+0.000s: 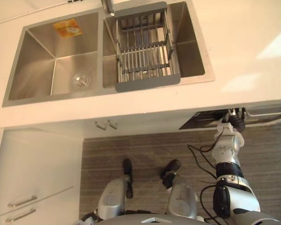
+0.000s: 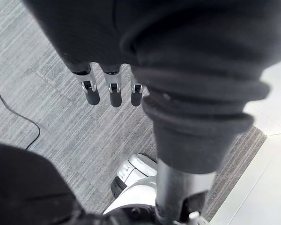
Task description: Walk over to the sink, pick up the cup, carry it to the dishwasher, place the cup inside the dishwasher, then close the dishwasher door
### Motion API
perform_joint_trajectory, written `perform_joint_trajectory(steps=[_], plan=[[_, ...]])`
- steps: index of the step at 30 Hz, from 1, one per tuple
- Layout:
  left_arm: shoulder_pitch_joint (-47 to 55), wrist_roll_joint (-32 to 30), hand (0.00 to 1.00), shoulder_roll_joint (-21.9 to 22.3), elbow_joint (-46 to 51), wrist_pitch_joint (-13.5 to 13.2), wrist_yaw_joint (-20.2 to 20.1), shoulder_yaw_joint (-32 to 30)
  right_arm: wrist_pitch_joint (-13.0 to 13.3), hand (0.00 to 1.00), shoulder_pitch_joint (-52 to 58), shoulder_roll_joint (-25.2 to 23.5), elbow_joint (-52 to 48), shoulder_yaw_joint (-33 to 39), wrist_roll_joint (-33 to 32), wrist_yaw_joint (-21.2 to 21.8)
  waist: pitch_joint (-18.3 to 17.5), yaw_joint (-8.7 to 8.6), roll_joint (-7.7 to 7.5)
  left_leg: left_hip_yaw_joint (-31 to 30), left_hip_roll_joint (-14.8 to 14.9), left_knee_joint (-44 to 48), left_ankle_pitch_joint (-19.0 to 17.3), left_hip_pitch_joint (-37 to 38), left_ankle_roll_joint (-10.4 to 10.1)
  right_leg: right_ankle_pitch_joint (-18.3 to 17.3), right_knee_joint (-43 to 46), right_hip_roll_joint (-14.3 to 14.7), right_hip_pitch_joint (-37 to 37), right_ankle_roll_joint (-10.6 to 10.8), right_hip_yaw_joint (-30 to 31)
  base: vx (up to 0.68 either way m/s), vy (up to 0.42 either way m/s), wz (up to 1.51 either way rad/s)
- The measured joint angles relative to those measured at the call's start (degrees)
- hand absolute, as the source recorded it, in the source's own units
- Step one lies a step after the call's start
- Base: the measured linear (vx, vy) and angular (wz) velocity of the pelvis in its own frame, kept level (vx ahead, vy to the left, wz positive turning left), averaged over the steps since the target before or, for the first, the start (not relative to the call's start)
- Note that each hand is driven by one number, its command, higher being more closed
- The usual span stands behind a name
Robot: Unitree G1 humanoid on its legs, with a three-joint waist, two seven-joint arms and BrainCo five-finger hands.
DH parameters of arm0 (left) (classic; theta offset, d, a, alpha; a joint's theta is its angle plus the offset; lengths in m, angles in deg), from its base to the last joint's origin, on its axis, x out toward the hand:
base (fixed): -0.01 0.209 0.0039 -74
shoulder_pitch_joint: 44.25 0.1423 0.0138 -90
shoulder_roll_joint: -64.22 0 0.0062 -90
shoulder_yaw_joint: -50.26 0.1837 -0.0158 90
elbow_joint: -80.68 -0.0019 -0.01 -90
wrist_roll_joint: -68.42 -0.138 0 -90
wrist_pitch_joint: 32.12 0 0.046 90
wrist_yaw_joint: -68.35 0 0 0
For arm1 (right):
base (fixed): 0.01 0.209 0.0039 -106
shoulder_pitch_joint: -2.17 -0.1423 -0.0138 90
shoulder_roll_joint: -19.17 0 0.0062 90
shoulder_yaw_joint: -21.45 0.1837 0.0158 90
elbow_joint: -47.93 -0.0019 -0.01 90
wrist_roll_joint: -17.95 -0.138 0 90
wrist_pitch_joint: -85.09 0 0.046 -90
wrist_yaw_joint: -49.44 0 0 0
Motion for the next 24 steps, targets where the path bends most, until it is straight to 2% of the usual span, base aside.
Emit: perform_joint_trajectory(steps=[3, 6, 9, 11, 13, 15, 16, 18, 21, 24], plan=[[0.0, 0.1, 0.00, 0.0, 0.1, -0.2, -0.2, -0.1, 0.1, 0.00, -0.2, -0.3, 0.0, -1.7, -0.1, 0.6, 0.1, 0.03, -0.01, 0.6, 0.9, 0.0, 0.0, -0.3, 0.0, -0.5, 0.0, 0.6, -0.6, 0.0, 0.1, -0.09, -0.072, -0.07], [0.3, 0.1, 0.00, -0.4, 0.1, -0.1, -2.6, -0.2, 0.3, 0.00, 0.9, -1.2, -0.3, -2.8, 0.3, 3.0, 0.1, 0.03, -0.09, 2.1, 2.1, 0.3, -0.1, -0.3, -0.2, -0.6, -0.8, 1.9, -0.6, -0.2, 0.3, -0.02, -0.080, -0.10], [0.7, 0.4, 0.00, -1.5, 0.0, -0.1, -5.7, 0.1, 0.7, 0.00, 7.4, -4.2, -0.4, -6.6, 4.5, 8.0, -0.1, -0.15, -0.54, 2.6, 3.9, 1.8, -0.6, 0.0, -0.8, -0.9, -3.1, 4.4, 0.6, -0.6, 0.4, 0.01, -0.066, -0.11], [1.3, 1.3, 0.00, -2.4, 0.0, -0.1, -8.3, 1.1, 0.7, 0.00, 13.0, -7.2, 0.0, -7.6, 9.4, 9.4, -0.5, -0.18, -0.99, 3.3, 4.7, 2.2, -0.9, 0.9, -1.3, -0.8, -4.4, 5.8, 1.5, -0.6, 1.1, 0.06, -0.061, -0.15], [1.5, 2.3, 0.00, -2.3, 0.0, 0.4, -10.6, 3.1, 0.4, 0.00, 18.2, -9.4, 3.4, -8.9, 13.2, 10.3, -1.6, -0.56, -1.72, 4.3, 5.2, 2.2, -1.4, 2.2, -1.8, -0.3, -6.2, 7.1, 2.7, -0.3, 2.1, 0.05, -0.011, -0.28], [1.7, 3.7, 0.00, -2.8, -0.8, 2.1, -11.4, 3.4, 0.1, 0.00, 24.4, -12.2, 9.2, -9.5, 17.6, 10.9, -4.2, -1.24, -4.01, 7.4, 5.9, 2.1, -2.7, 3.5, -1.9, 0.9, -8.8, 8.8, 3.5, -0.3, 4.4, 0.03, 0.024, -0.59], [1.9, 3.8, 0.00, -3.2, -1.0, 2.8, -11.5, 3.5, 0.0, 0.00, 26.0, -12.7, 10.3, -9.4, 18.6, 10.9, -4.7, -1.55, -4.64, 8.4, 6.1, 2.1, -3.2, 4.1, -1.9, 1.3, -9.7, 9.3, 3.9, -0.3, 5.2, 0.01, 0.030, -0.74], [1.8, 4.8, 0.00, -4.3, -2.1, 4.8, -11.6, 3.7, -1.5, 0.00, 31.3, -13.0, 14.1, -9.3, 22.3, 10.6, -7.1, -3.05, -6.34, 12.0, 6.5, 2.1, -4.5, 6.2, -2.2, 3.3, -13.5, 11.0, 5.3, -0.2, 7.5, 0.05, 0.040, -0.77], [1.5, 5.8, 0.00, -5.4, -4.3, 6.6, -12.1, 4.9, -3.9, 0.00, 36.1, -13.0, 17.6, -8.3, 28.0, 8.6, -8.7, -4.99, -7.46, 15.8, 6.4, 2.1, -5.7, 8.8, -3.1, 5.9, -16.8, 12.0, 6.7, -0.3, 10.3, 0.06, 0.069, -0.65], [1.5, 5.6, 0.00, -6.0, -5.1, 7.7, -12.0, 6.2, -6.1, 0.00, 39.7, -13.3, 19.7, -8.1, 30.7, 7.5, -10.1, -5.46, -7.71, 17.9, 6.2, 2.1, -6.5, 9.8, -3.4, 7.2, -18.2, 12.3, 6.8, -0.2, 11.8, 0.04, 0.090, -0.39]])
